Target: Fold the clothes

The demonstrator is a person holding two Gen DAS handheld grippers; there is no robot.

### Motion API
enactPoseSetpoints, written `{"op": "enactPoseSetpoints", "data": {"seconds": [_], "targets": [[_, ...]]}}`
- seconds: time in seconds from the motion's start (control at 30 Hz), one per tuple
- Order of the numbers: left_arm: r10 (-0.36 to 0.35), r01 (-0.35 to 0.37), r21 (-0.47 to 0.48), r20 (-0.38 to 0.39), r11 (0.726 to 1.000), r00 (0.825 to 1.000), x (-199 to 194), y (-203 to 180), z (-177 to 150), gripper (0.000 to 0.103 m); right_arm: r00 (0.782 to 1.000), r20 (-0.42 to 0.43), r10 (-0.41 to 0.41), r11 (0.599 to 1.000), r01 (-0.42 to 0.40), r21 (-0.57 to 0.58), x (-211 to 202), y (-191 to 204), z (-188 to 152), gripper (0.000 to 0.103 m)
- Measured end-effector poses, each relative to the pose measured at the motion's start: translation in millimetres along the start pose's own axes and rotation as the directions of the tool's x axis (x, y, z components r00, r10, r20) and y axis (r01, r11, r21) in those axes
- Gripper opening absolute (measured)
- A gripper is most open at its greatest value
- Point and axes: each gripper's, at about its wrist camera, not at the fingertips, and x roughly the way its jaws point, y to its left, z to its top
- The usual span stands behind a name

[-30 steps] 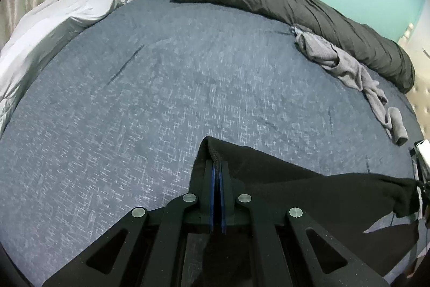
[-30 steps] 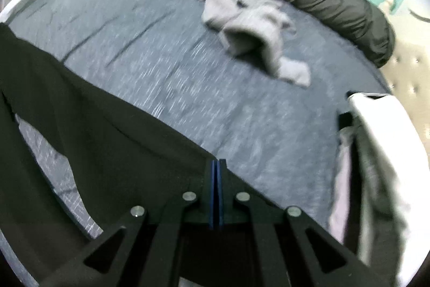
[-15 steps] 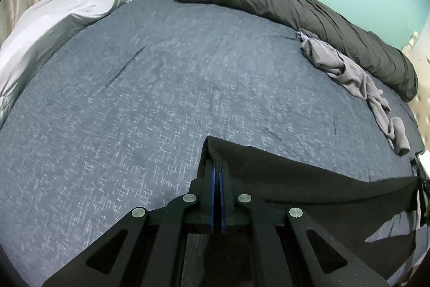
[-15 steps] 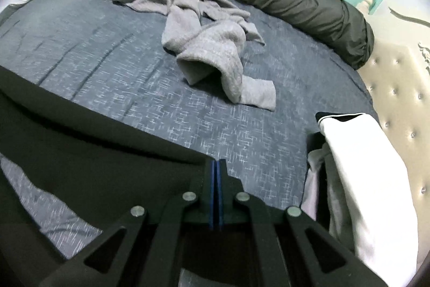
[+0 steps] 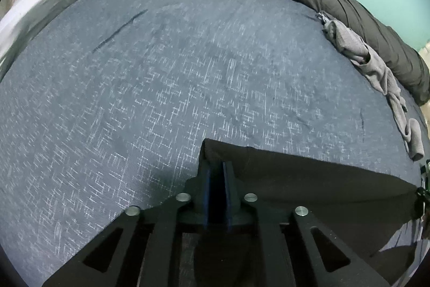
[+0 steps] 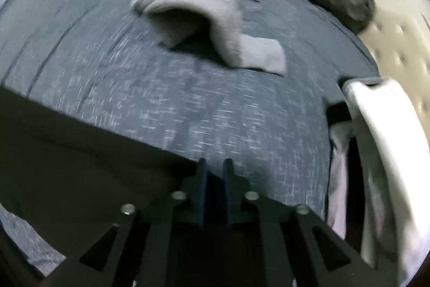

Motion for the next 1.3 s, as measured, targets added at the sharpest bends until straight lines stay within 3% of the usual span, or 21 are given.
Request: {"op": "enactPoseSetpoints", "data": {"seconds": [0.33, 0.47, 0.53, 0.7, 0.8, 0.9, 1.0, 1.13, 1.23, 1.3], "targets": [[0.007, -0.007, -0.001, 0.012, 1.0, 1.0, -14, 3, -3, 0.03, 0.998, 0.044, 0.051, 0.987, -0.057, 0.152, -28, -36, -36, 0.049], [0.004, -0.004, 0.001, 0.015, 1.0, 1.0, -13, -2, 0, 0.044, 0.996, 0.021, 0.092, 0.956, -0.095, 0.279, -22, -57, -43, 0.05], [0.002, -0.002, -0.002, 0.011, 1.0, 1.0, -10, -4, 3, 0.044, 0.989, 0.024, 0.143, 0.926, -0.143, 0.349, -18, -69, -45, 0.053], [0.01, -0.01, -0.015, 0.005, 1.0, 1.0, 2, -3, 8, 0.05, 0.99, -0.052, 0.135, 0.888, -0.097, 0.45, -4, -83, -51, 0.054], [0.013, -0.013, -0.015, -0.006, 1.0, 1.0, 10, -3, 7, 0.05, 0.986, -0.085, 0.144, 0.882, -0.089, 0.462, 5, -83, -59, 0.054], [0.008, -0.008, -0.01, -0.009, 1.0, 1.0, 14, -5, 5, 0.05, 0.989, -0.064, 0.132, 0.895, -0.092, 0.437, 3, -81, -56, 0.054], [0.007, -0.007, -0.005, -0.014, 1.0, 1.0, 17, -6, 4, 0.05, 0.992, -0.039, 0.121, 0.908, -0.094, 0.408, 1, -78, -52, 0.047], [0.009, -0.009, -0.002, -0.015, 1.0, 1.0, 18, -6, 4, 0.05, 0.994, -0.006, 0.106, 0.924, -0.097, 0.369, -2, -74, -46, 0.014], [0.007, -0.007, 0.002, -0.017, 1.0, 1.0, 19, -7, 2, 0.046, 0.995, 0.02, 0.096, 0.936, -0.097, 0.339, -4, -72, -42, 0.007], [0.011, -0.01, 0.014, -0.022, 1.0, 1.0, 20, -8, 1, 0.023, 0.995, 0.037, 0.09, 0.943, -0.097, 0.319, -5, -70, -40, 0.006]]}}
